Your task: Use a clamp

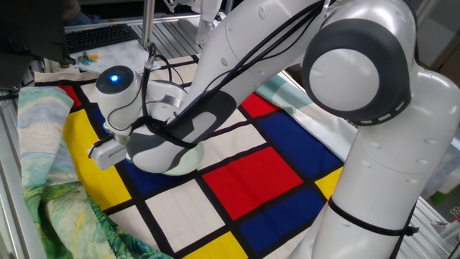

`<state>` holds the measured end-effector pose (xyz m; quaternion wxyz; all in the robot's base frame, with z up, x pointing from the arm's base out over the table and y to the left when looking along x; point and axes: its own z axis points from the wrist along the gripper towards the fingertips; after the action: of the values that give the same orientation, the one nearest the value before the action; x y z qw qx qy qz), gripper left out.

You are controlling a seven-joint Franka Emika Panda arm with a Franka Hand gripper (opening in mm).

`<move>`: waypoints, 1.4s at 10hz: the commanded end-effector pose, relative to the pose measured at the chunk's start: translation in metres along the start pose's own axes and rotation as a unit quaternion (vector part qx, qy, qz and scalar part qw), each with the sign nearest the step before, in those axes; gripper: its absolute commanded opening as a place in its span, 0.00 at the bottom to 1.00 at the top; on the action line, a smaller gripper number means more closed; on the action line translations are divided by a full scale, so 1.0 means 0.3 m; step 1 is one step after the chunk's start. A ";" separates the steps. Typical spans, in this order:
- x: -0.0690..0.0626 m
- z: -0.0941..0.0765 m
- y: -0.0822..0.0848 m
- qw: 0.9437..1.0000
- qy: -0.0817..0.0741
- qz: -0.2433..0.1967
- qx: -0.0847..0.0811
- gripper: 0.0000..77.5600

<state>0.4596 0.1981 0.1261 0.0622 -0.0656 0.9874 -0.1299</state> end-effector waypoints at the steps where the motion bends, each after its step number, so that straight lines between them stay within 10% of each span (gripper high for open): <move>1: -0.006 0.002 -0.005 1.000 -0.006 0.002 0.007 0.00; 14: -0.002 -0.006 -0.012 1.000 -0.005 -0.001 0.014 0.00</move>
<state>0.4596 0.1948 0.1278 0.0664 -0.0651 0.9854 -0.1428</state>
